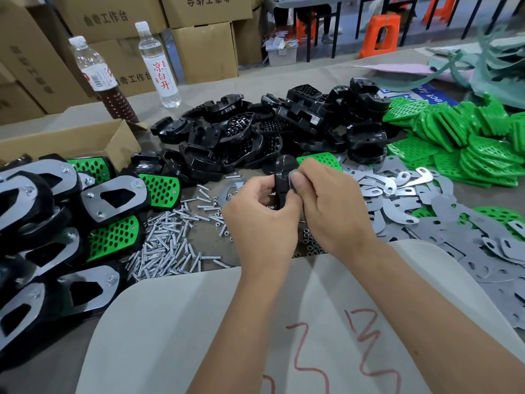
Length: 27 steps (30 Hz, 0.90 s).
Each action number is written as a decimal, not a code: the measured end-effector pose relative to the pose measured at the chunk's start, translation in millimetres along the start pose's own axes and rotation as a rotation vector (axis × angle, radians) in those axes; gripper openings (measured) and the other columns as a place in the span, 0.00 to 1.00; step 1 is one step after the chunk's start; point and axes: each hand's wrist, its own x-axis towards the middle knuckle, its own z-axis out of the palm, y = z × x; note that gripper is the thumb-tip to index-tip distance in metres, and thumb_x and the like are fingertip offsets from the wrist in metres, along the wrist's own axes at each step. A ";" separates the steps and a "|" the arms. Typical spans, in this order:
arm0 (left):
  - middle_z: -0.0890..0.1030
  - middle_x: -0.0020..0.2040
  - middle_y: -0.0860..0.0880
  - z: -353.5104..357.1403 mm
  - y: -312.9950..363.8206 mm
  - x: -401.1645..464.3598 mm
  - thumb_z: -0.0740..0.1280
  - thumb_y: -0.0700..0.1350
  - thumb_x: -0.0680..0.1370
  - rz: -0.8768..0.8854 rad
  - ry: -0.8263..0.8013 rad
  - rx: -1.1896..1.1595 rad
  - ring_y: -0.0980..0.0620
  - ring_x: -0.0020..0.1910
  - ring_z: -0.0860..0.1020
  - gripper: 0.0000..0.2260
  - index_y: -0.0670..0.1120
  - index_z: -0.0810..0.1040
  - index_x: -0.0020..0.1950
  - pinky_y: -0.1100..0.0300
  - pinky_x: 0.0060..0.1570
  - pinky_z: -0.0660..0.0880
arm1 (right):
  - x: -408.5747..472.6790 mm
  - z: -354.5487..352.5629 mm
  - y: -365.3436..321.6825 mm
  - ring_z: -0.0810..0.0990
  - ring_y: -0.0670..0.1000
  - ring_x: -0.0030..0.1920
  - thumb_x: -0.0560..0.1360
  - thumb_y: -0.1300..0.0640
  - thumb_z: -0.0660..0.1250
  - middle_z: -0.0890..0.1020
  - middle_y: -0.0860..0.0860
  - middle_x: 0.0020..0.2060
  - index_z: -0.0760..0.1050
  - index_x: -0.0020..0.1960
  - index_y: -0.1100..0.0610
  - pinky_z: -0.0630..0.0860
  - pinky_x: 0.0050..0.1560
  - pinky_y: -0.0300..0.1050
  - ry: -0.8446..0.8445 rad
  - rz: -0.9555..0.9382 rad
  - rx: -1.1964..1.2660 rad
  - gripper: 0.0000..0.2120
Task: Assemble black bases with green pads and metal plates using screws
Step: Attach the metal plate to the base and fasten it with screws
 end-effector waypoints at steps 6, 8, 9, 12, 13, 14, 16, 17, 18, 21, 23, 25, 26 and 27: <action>0.85 0.39 0.61 -0.4 -0.8 0.7 0.77 0.42 0.74 -0.007 -0.017 -0.009 0.65 0.42 0.83 0.05 0.52 0.85 0.46 0.73 0.43 0.74 | 0.6 1.3 -0.1 0.68 0.52 0.34 0.85 0.54 0.57 0.69 0.46 0.31 0.64 0.40 0.55 0.67 0.35 0.54 0.014 0.003 -0.031 0.15; 0.85 0.39 0.62 -0.7 0.1 0.0 0.78 0.43 0.74 -0.017 -0.014 -0.009 0.65 0.42 0.83 0.05 0.52 0.85 0.46 0.72 0.44 0.75 | -0.2 0.9 2.0 0.70 0.51 0.36 0.85 0.54 0.58 0.71 0.45 0.33 0.66 0.42 0.56 0.66 0.37 0.51 0.018 0.011 0.008 0.13; 0.85 0.39 0.62 -0.9 -0.2 0.1 0.78 0.43 0.74 -0.020 -0.018 -0.003 0.65 0.43 0.83 0.05 0.53 0.85 0.46 0.71 0.45 0.76 | -0.9 0.8 3.6 0.71 0.51 0.38 0.85 0.55 0.59 0.73 0.45 0.36 0.67 0.45 0.56 0.67 0.38 0.51 0.007 0.014 0.038 0.10; 0.83 0.38 0.65 -1.8 0.1 0.0 0.77 0.42 0.73 -0.010 -0.036 0.027 0.66 0.43 0.82 0.10 0.58 0.82 0.44 0.72 0.45 0.76 | 0.6 1.6 2.0 0.70 0.52 0.36 0.85 0.56 0.57 0.72 0.47 0.35 0.67 0.44 0.58 0.68 0.37 0.55 0.015 -0.005 0.020 0.11; 0.83 0.37 0.67 -2.0 1.5 -0.4 0.77 0.42 0.73 -0.009 -0.037 0.035 0.67 0.42 0.82 0.12 0.60 0.81 0.42 0.72 0.45 0.76 | 1.4 1.8 0.8 0.68 0.52 0.34 0.85 0.54 0.56 0.70 0.47 0.32 0.65 0.42 0.58 0.67 0.35 0.56 0.032 0.005 -0.008 0.14; 0.83 0.37 0.68 -2.2 2.7 -0.6 0.77 0.43 0.73 -0.008 -0.035 0.037 0.67 0.42 0.82 0.13 0.61 0.80 0.41 0.71 0.44 0.76 | 1.9 1.6 0.1 0.68 0.52 0.32 0.85 0.52 0.55 0.70 0.46 0.30 0.65 0.41 0.57 0.67 0.34 0.55 0.043 0.016 -0.022 0.16; 0.84 0.37 0.65 -2.0 2.8 -0.6 0.77 0.43 0.73 -0.010 -0.029 0.025 0.65 0.42 0.82 0.12 0.60 0.81 0.42 0.71 0.44 0.77 | -0.1 1.1 2.1 0.71 0.53 0.34 0.85 0.51 0.56 0.73 0.47 0.32 0.67 0.44 0.57 0.67 0.36 0.54 0.025 0.017 -0.003 0.14; 0.84 0.37 0.64 -1.9 2.0 -0.1 0.77 0.43 0.73 -0.010 -0.026 0.019 0.64 0.41 0.82 0.11 0.59 0.82 0.43 0.71 0.44 0.76 | -1.1 1.1 3.5 0.71 0.52 0.37 0.85 0.52 0.56 0.74 0.47 0.35 0.68 0.46 0.58 0.67 0.38 0.53 0.004 0.011 0.018 0.12; 0.84 0.37 0.64 -2.0 1.7 0.2 0.77 0.43 0.74 -0.007 -0.024 0.020 0.64 0.41 0.83 0.10 0.58 0.82 0.43 0.71 0.43 0.76 | -1.4 1.1 3.8 0.71 0.52 0.37 0.85 0.53 0.56 0.74 0.47 0.36 0.67 0.47 0.58 0.67 0.38 0.53 -0.009 0.000 0.029 0.11; 0.82 0.36 0.67 -1.4 3.9 -0.5 0.77 0.43 0.73 -0.004 -0.032 0.039 0.66 0.42 0.82 0.13 0.61 0.79 0.42 0.74 0.44 0.74 | 1.2 1.8 0.7 0.66 0.50 0.32 0.86 0.53 0.55 0.68 0.46 0.30 0.63 0.42 0.56 0.63 0.33 0.53 0.031 -0.001 -0.023 0.15; 0.83 0.37 0.68 -1.1 4.1 -1.0 0.77 0.43 0.73 -0.019 -0.027 0.030 0.65 0.42 0.82 0.13 0.61 0.80 0.42 0.73 0.44 0.75 | 1.2 2.5 0.8 0.66 0.50 0.30 0.86 0.52 0.55 0.68 0.45 0.29 0.63 0.41 0.55 0.62 0.33 0.52 0.042 0.022 -0.025 0.15; 0.84 0.38 0.64 -1.1 2.2 0.1 0.77 0.43 0.74 -0.033 -0.021 0.015 0.64 0.42 0.83 0.09 0.57 0.83 0.44 0.70 0.45 0.77 | -0.8 3.1 3.5 0.70 0.51 0.34 0.85 0.52 0.55 0.73 0.47 0.33 0.66 0.45 0.57 0.66 0.36 0.53 0.005 0.033 0.042 0.13; 0.84 0.38 0.63 -1.3 1.4 0.7 0.77 0.43 0.74 -0.034 -0.027 0.014 0.64 0.42 0.83 0.08 0.56 0.84 0.44 0.69 0.45 0.77 | -1.0 3.0 3.5 0.70 0.52 0.35 0.85 0.52 0.55 0.74 0.48 0.34 0.66 0.46 0.58 0.67 0.37 0.53 -0.010 0.028 0.053 0.12; 0.84 0.39 0.63 -1.4 1.2 0.8 0.77 0.42 0.74 -0.036 -0.035 0.014 0.64 0.43 0.83 0.08 0.55 0.84 0.45 0.70 0.45 0.77 | -0.5 3.2 2.6 0.69 0.52 0.35 0.85 0.53 0.54 0.72 0.48 0.34 0.65 0.45 0.58 0.67 0.37 0.54 -0.004 0.015 0.034 0.12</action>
